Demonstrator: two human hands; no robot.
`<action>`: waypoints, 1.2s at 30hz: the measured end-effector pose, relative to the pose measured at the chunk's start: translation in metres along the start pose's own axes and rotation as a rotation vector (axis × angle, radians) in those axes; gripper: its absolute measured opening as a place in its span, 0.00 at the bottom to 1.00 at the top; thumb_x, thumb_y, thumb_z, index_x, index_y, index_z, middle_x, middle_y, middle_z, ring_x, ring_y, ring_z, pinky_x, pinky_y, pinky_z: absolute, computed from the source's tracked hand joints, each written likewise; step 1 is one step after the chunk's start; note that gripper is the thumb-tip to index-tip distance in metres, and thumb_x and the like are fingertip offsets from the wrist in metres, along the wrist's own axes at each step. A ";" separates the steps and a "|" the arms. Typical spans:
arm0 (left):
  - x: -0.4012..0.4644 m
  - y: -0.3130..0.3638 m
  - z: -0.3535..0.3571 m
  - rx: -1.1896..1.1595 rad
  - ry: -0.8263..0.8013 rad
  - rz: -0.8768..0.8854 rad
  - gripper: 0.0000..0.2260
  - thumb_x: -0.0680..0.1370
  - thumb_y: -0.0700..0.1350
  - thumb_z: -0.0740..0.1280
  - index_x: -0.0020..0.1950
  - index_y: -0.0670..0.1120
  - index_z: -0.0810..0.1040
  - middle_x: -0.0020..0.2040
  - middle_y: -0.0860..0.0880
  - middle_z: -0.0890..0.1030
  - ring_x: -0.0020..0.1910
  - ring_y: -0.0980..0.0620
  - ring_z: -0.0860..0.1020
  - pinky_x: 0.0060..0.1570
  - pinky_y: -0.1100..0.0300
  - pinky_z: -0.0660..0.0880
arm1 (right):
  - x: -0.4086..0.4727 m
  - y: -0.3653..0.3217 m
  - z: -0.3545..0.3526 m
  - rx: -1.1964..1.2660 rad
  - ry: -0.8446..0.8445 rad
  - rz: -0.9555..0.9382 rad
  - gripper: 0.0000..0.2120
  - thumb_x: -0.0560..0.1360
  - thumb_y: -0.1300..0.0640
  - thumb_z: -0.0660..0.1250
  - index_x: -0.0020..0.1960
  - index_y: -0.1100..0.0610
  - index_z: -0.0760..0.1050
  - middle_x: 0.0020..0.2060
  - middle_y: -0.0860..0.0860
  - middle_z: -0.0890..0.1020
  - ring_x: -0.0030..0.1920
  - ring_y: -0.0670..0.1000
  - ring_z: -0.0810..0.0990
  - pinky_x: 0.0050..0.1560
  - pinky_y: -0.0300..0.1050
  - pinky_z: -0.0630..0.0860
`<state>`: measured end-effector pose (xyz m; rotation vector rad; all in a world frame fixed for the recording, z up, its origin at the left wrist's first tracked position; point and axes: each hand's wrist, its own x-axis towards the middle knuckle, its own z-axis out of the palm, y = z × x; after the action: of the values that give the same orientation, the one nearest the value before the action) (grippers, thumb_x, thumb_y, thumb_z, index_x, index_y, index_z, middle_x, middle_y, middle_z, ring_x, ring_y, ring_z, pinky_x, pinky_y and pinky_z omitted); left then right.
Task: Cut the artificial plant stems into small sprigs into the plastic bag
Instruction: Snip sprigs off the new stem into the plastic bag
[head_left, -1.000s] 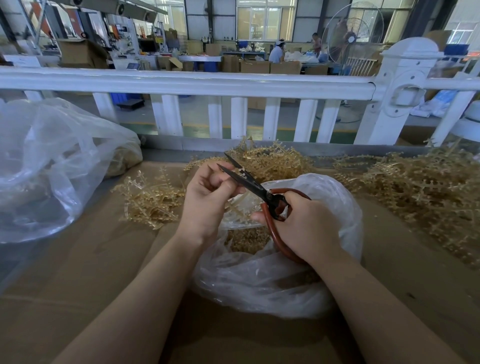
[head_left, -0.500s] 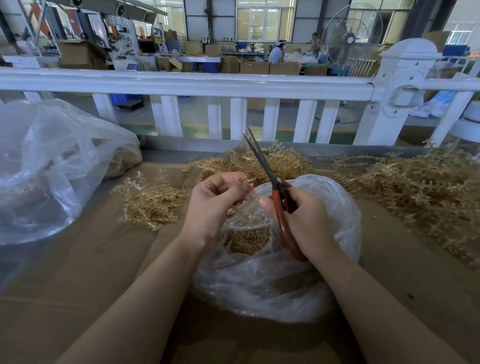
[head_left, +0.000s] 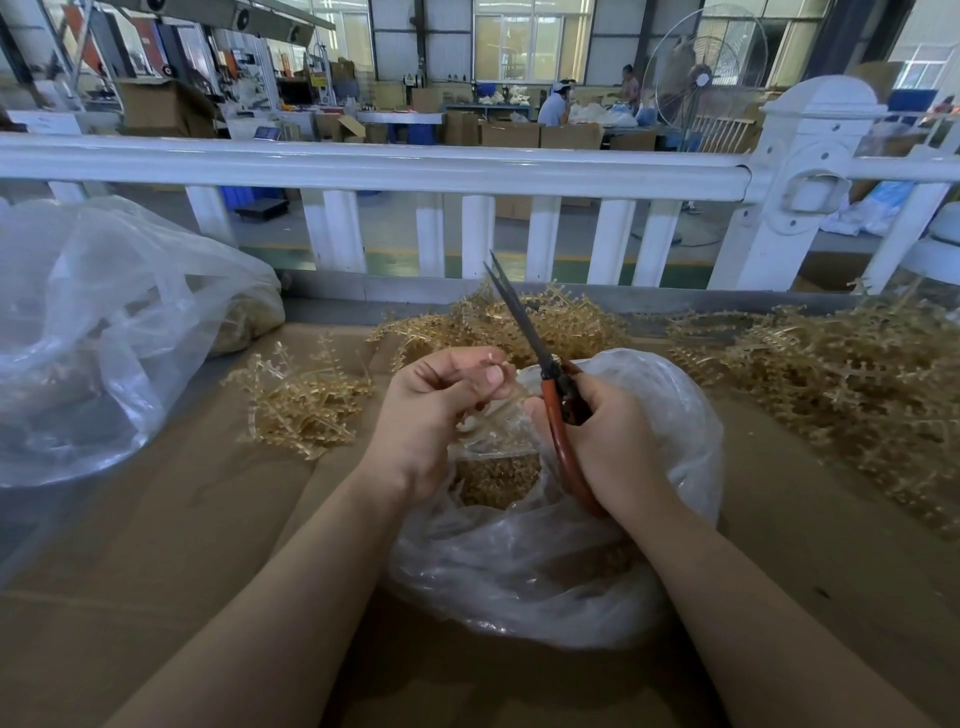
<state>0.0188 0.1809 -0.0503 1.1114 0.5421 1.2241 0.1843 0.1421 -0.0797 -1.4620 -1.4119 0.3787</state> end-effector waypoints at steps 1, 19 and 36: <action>0.001 0.000 -0.001 0.015 0.018 0.027 0.06 0.69 0.36 0.71 0.45 0.40 0.82 0.37 0.46 0.84 0.34 0.54 0.82 0.37 0.63 0.78 | 0.000 0.000 0.000 -0.053 0.012 0.000 0.05 0.75 0.46 0.74 0.48 0.44 0.79 0.34 0.39 0.82 0.40 0.41 0.82 0.40 0.36 0.77; 0.007 -0.001 -0.007 0.112 0.156 0.246 0.07 0.74 0.30 0.68 0.45 0.41 0.81 0.39 0.48 0.85 0.38 0.54 0.82 0.42 0.64 0.78 | -0.006 -0.005 -0.002 -0.381 0.039 -0.173 0.32 0.63 0.21 0.60 0.48 0.48 0.75 0.40 0.41 0.80 0.41 0.42 0.78 0.41 0.40 0.78; 0.009 -0.004 -0.012 0.160 0.080 0.304 0.08 0.75 0.30 0.68 0.46 0.42 0.82 0.41 0.48 0.86 0.43 0.52 0.84 0.46 0.61 0.79 | -0.007 -0.006 -0.003 -0.470 0.071 -0.183 0.34 0.63 0.19 0.55 0.44 0.49 0.73 0.34 0.40 0.75 0.34 0.40 0.74 0.32 0.34 0.70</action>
<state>0.0136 0.1941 -0.0565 1.3194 0.5525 1.5138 0.1811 0.1338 -0.0763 -1.6764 -1.6314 -0.1312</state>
